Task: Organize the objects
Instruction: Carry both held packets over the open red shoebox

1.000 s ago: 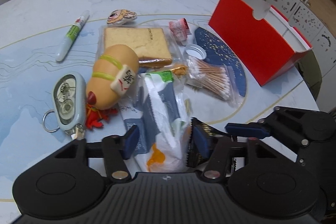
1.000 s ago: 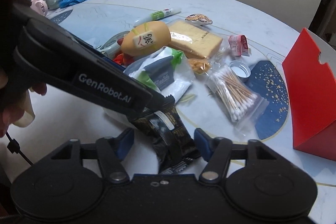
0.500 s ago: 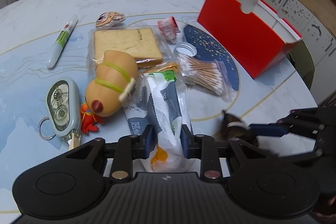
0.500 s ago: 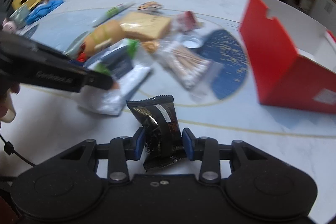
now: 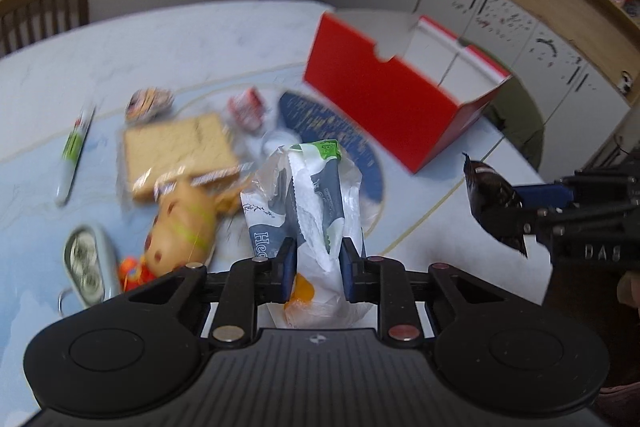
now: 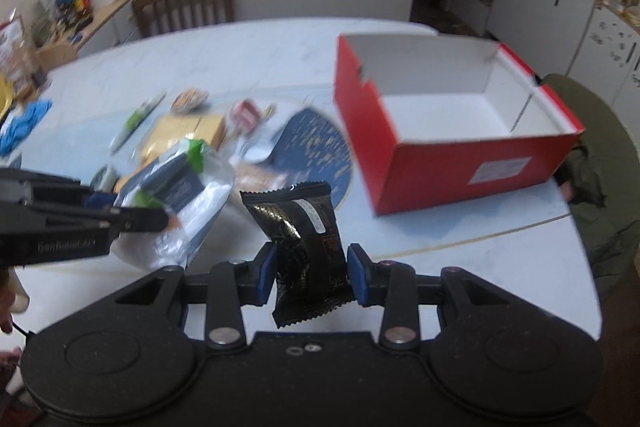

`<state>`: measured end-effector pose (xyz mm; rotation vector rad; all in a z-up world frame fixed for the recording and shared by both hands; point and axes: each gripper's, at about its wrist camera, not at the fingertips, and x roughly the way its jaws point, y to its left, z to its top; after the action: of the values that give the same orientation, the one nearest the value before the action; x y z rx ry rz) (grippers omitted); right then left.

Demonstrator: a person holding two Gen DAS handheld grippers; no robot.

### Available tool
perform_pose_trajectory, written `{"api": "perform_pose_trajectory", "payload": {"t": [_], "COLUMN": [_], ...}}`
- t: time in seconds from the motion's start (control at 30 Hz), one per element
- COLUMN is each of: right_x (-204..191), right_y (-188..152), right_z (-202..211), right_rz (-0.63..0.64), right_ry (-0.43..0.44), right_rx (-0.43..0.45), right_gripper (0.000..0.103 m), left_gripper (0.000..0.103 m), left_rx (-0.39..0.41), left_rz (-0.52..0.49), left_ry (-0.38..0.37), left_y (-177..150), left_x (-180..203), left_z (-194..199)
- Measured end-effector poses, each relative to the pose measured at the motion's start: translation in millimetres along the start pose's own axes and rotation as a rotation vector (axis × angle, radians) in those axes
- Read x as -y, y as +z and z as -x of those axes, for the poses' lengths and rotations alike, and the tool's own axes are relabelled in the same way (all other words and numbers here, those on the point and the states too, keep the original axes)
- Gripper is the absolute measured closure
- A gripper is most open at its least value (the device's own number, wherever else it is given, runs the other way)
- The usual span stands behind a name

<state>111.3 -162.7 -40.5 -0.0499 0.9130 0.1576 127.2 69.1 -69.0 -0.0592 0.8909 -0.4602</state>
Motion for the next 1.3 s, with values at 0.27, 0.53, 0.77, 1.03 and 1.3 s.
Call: {"api": "perform_pose_trajectory", "payload": {"t": [0.27,0.53,0.77,1.03,1.3], "right_x": [40,93,134,178,211], "right_y": [35,62,82,102,118], "right_z": [11,7,-9,-38,-77], "right_rz": [-0.036,-0.031,-0.013,-0.025,-0.039], "right_ry": [-0.015,0.016,0.034,0.049,0.024], "right_rx": [0.047,0.067,0.071,0.047,0.011], "right_gripper": [0.066,0.066,0.066,0.066,0.066], "left_gripper": [0.081,0.081,0.081,0.081,0.081], "left_rx": [0.073,0.113,0.130,0.117,0.037], "left_rz": [-0.038,-0.030,-0.017,-0.056,-0.097], "left_ry": [-0.027,0.007,0.022,0.048,0.082], "left_y": [33,73,110,153,180], "left_x": [27,60,96,141,164], "left_z": [15,8,-14,-53,-107]}}
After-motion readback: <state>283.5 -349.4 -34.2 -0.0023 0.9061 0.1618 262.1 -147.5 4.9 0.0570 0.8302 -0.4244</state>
